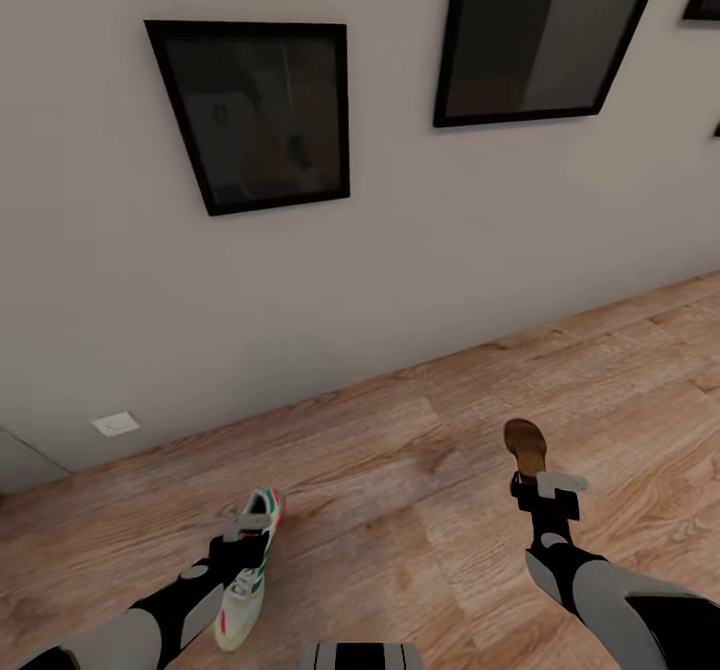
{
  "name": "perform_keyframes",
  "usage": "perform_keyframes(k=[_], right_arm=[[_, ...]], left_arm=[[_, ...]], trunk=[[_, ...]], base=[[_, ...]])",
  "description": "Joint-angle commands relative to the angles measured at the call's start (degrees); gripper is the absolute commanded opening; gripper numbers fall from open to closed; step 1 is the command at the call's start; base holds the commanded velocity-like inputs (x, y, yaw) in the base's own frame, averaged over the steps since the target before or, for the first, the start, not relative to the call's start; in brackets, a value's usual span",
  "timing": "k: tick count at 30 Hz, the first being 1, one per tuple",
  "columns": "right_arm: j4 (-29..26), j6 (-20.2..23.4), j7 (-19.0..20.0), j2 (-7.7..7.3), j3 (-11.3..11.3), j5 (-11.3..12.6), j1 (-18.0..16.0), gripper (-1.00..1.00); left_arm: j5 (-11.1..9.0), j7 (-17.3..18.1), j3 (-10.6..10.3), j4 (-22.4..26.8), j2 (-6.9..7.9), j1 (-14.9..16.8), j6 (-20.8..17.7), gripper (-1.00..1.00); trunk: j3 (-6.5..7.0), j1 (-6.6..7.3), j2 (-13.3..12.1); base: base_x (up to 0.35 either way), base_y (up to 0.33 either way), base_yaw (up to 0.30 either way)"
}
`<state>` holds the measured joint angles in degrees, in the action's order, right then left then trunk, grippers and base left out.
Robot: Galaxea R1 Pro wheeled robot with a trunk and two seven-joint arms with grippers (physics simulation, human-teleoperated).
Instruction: Pick up the two gym shoes and the two sandals from the corridor floor and place them onto the hallstand (shoe rack) in the corridor, making sure they are on the rack and not on the floor. Arrange them so the two gym shoes are next to each other and the two sandals are next to each other.
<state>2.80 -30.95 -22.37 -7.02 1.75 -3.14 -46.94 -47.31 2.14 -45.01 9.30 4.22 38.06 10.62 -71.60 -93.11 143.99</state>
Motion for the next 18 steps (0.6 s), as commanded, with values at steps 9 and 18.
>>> perform_keyframes(k=[9,18], right_arm=[[0.0,-0.1,0.1,-0.01,0.0,0.1,0.0,-1.0],[0.0,-0.1,0.1,-0.01,0.0,0.0,0.0,-1.0]], left_arm=[[0.0,0.0,-0.1,2.1,0.07,0.0,0.0,-1.0],[0.8,0.0,-0.1,2.2,0.21,0.0,0.0,-1.0]], trunk=[[0.62,0.0,0.0],[0.73,0.0,0.0]], base=[[0.0,0.0,0.072],[0.0,0.0,0.012]])
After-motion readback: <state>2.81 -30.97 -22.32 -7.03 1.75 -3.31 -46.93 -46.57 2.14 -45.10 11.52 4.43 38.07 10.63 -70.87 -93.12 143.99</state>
